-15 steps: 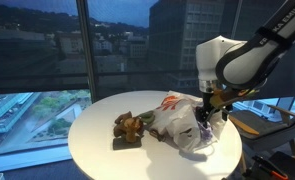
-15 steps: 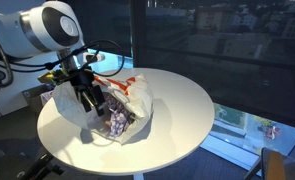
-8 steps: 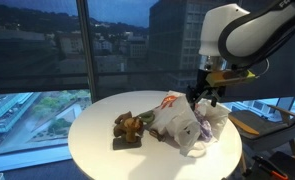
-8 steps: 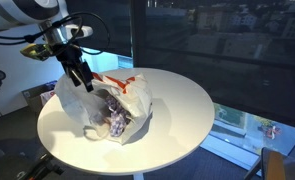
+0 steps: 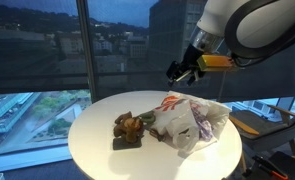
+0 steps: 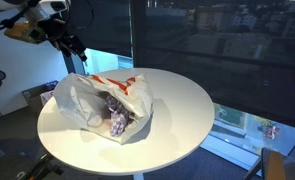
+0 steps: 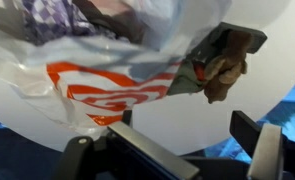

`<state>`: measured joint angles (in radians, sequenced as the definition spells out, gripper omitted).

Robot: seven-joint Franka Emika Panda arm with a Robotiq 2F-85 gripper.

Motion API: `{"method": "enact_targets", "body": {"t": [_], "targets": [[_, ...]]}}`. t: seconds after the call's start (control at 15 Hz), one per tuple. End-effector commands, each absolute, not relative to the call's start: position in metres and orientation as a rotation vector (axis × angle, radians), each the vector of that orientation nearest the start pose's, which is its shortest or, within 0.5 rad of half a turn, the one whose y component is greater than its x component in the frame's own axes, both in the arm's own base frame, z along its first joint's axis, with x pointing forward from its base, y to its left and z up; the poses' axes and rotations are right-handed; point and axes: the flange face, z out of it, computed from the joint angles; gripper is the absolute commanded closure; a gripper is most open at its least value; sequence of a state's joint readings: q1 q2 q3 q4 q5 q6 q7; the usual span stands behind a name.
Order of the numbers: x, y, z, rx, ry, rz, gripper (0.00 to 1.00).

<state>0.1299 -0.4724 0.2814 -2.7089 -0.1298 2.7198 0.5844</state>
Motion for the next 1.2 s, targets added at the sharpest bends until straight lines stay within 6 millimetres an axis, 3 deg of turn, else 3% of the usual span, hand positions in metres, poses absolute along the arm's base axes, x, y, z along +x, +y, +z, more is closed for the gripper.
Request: {"method": "enact_targets", "body": {"t": [0.0, 0.47, 0.73, 1.13], "targets": [[0.39, 0.186, 0.413, -2.88, -0.052, -0.902, 0.0], [0.424, 0.231, 0.341, -2.765, -0.23, -0.845, 0.0], [0.461, 0.255, 0.311, -2.815, -0.257, -0.701, 0.0], [0.513, 0.272, 0.257, -2.882, -0.274, -0.579, 0.0]]}}
